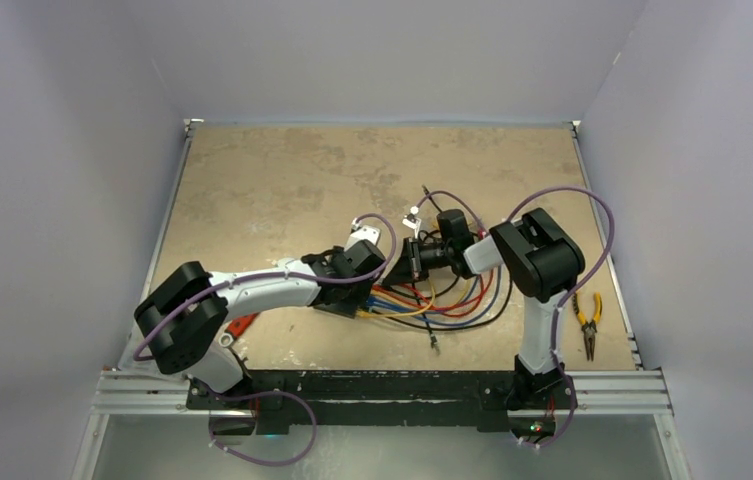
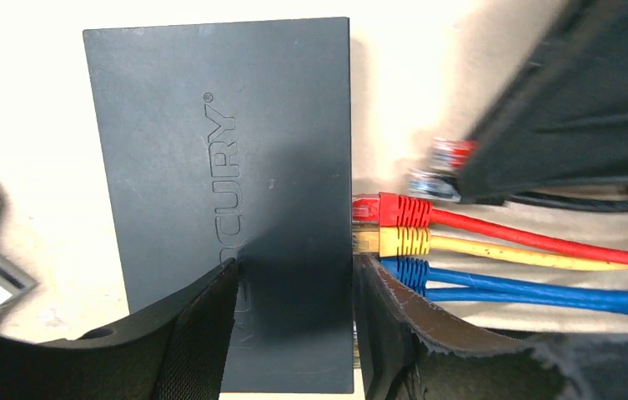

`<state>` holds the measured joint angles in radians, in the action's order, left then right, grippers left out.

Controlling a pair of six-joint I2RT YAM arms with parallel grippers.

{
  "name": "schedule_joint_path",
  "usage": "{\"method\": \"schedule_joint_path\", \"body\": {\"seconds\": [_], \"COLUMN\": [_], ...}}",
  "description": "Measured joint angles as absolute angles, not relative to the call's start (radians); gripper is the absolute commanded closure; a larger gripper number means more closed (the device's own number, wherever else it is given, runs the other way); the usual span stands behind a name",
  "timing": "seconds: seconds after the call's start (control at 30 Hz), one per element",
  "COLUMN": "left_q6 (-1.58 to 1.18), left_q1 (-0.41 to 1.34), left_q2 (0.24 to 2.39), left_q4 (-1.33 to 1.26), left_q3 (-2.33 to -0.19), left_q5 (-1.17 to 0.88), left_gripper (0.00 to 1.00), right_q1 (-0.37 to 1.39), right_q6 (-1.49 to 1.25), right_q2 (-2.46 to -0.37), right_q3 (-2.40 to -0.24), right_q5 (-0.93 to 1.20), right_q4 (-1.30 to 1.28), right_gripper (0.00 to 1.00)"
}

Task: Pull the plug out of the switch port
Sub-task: Pull the connector from the switch port.

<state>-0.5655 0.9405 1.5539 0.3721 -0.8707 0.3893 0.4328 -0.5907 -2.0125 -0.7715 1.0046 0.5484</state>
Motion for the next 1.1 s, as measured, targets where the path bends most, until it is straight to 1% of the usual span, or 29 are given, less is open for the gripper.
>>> {"method": "schedule_joint_path", "body": {"seconds": [0.13, 0.43, 0.63, 0.73, 0.83, 0.93, 1.0, 1.03, 1.1], "left_q6": [-0.565, -0.489, -0.440, -0.430, -0.434, -0.448, -0.466, -0.479, -0.502], "left_q1": [0.910, 0.904, 0.904, 0.904, 0.903, 0.903, 0.902, 0.901, 0.897], "left_q2": [1.560, 1.553, 1.548, 1.537, 1.522, 1.505, 1.496, 1.491, 1.484], "left_q4": [0.377, 0.347, 0.319, 0.297, 0.271, 0.244, 0.224, 0.214, 0.187], "left_q3": [-0.869, -0.855, -0.844, -0.830, -0.814, -0.802, -0.798, -0.796, -0.791], "left_q5": [0.432, 0.405, 0.374, 0.361, 0.339, 0.301, 0.263, 0.240, 0.190], "left_gripper": [0.49, 0.36, 0.32, 0.27, 0.22, 0.18, 0.17, 0.17, 0.17], "right_q1": [0.424, 0.424, 0.424, 0.424, 0.428, 0.436, 0.443, 0.445, 0.448], "right_q6": [-0.544, -0.473, -0.436, -0.426, -0.406, -0.384, -0.369, -0.363, -0.354], "right_q2": [-1.985, -1.932, -1.922, -1.921, -1.921, -1.908, -1.883, -1.868, -1.833], "right_q3": [-0.763, -0.778, -0.871, -0.915, -0.953, -0.977, -0.978, -0.978, -0.974], "right_q5": [0.996, 0.925, 0.835, 0.810, 0.775, 0.725, 0.687, 0.668, 0.633], "right_q4": [0.504, 0.400, 0.312, 0.294, 0.268, 0.230, 0.207, 0.196, 0.186], "right_gripper": [1.00, 1.00, 0.99, 0.96, 0.92, 0.74, 0.66, 0.63, 0.61]}}
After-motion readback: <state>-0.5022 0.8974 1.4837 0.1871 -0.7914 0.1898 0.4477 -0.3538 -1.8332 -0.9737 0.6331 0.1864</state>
